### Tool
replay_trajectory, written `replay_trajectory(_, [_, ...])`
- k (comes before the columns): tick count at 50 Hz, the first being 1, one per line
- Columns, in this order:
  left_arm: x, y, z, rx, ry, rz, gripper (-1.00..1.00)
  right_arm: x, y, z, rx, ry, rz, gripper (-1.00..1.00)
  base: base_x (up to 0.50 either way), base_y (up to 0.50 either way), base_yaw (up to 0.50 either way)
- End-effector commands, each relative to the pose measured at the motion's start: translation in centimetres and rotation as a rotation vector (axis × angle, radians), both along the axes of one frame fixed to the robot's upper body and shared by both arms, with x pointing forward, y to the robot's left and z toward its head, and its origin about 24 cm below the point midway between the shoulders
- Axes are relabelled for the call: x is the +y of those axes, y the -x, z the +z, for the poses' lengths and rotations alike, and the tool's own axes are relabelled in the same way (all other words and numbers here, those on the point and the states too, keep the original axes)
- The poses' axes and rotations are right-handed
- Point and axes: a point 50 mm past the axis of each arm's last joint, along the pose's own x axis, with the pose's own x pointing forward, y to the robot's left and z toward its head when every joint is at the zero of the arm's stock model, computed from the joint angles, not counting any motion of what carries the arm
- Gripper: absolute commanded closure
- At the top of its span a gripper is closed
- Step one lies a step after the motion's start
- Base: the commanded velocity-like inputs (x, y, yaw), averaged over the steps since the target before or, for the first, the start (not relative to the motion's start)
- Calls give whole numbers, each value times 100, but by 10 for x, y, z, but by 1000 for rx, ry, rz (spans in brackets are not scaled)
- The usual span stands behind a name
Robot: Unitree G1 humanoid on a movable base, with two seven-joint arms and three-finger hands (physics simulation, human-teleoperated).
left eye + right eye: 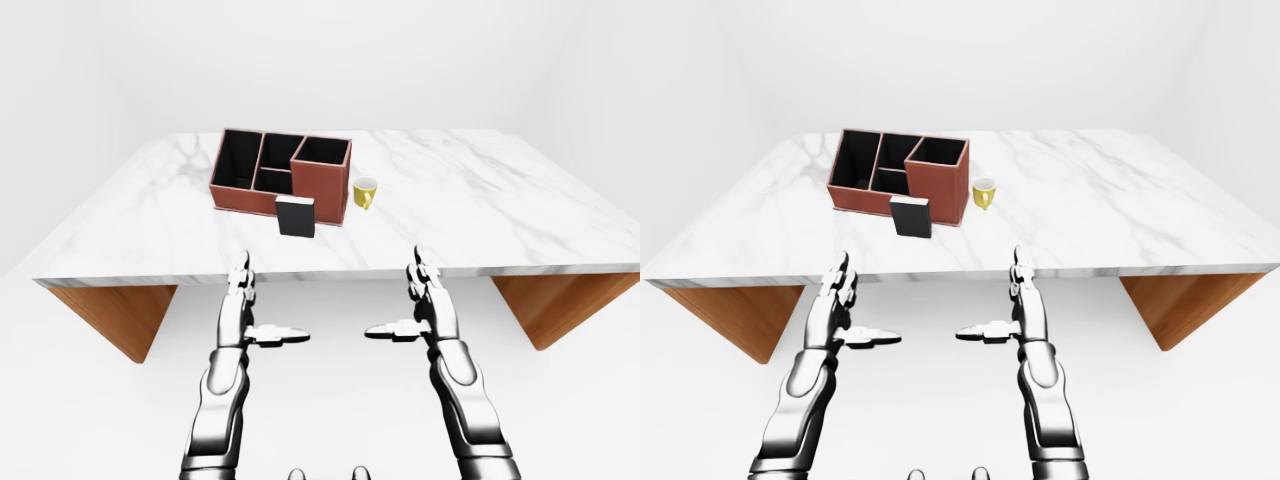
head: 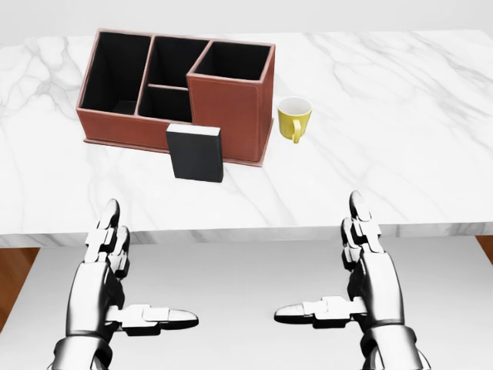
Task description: Pick up the book and place it in the right compartment of the caddy.
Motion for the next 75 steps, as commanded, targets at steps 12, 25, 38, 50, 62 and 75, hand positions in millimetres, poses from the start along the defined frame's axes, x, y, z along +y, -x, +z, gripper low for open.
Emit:
replay_trajectory(12, [3,3,18,-32,-39,-11,-100,-13,1,18,-37,21,-1,-100,0,0,0])
replay_trajectory(25, [1,-12,72,-251,-54,-28,-100,-12,-10,69,-244,54,5,-100,0,0,0])
replay_trajectory(38, [3,-8,103,-386,-47,-27,-100,-6,-5,117,-453,54,32,-100,0,0,0])
replay_trajectory(50, [0,3,119,-467,-62,-33,-100,-6,2,124,-488,32,36,-100,3,0,0])
replay_trajectory(62, [-2,0,110,-425,-70,-41,-100,-7,2,123,-487,22,35,-100,37,0,0])
replay_trajectory(75, [-1,-1,114,-441,-71,-39,-100,-6,2,126,-498,14,37,-100,40,0,0])
